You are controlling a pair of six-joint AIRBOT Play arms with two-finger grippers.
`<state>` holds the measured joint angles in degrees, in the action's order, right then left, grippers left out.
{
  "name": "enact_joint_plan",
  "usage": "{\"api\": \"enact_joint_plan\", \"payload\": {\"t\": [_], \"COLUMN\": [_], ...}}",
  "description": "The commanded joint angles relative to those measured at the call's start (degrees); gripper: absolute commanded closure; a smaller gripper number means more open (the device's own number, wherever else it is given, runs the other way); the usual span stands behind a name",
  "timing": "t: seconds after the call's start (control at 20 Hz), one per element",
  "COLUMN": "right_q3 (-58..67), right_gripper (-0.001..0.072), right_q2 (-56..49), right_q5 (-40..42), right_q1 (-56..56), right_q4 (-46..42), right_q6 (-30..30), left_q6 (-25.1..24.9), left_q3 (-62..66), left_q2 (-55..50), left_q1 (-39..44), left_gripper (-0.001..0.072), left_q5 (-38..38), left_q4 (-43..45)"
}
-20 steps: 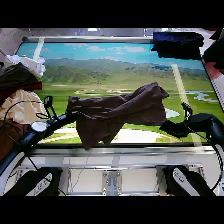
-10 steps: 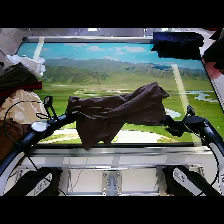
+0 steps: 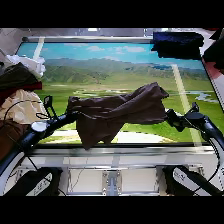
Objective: Fold the shirts.
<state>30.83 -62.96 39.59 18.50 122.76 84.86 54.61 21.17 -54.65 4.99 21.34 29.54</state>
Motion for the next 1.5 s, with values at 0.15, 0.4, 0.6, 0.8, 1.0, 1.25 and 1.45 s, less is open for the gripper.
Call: {"api": "enact_joint_plan", "payload": {"t": [0.15, 0.4, 0.6, 0.8, 1.0, 1.25, 1.45], "right_q3": [17.7, 38.0, 56.1, 74.0, 77.0, 71.7, 64.3], "right_gripper": [0.0699, 0.0699, 0.0701, 0.0703, 0.0702, 0.0701, 0.07], "right_q2": [5.0, 22.2, 33.4, 32.9, 28.2, 13.6, -1.0], "right_q5": [18.0, 36.4, 33.2, 33.6, 38.9, 45.0, 41.3], "right_q1": [0.0, 0.0, 0.0, 0.0, 0.0, 0.0, -3.4], "right_q4": [-1.9, -6.8, -5.3, -5.7, -6.0, -3.7, -2.0], "right_q6": [12.8, 15.3, 15.3, 15.3, 15.3, 15.3, 15.7], "left_q6": [0.0, 4.4, 4.3, 4.3, 4.4, 4.3, 4.3], "left_q3": [6.6, 20.3, 39.5, 59.3, 64.6, 62.9, 62.2], "left_q2": [10.9, 31.1, 38.2, 34.3, 28.5, 13.6, -5.2], "left_q1": [-8.2, -27.6, -41.4, -45.3, -45.3, -41.1, -26.6], "left_gripper": [0.0698, 0.0698, 0.07, 0.07, 0.07, 0.07, 0.0701], "left_q5": [8.6, 26.6, 28.6, 37.5, 42.1, 53.7, 55.4], "left_q4": [4.9, 8.0, 10.0, 17.3, 14.5, 4.7, 15.3]}}
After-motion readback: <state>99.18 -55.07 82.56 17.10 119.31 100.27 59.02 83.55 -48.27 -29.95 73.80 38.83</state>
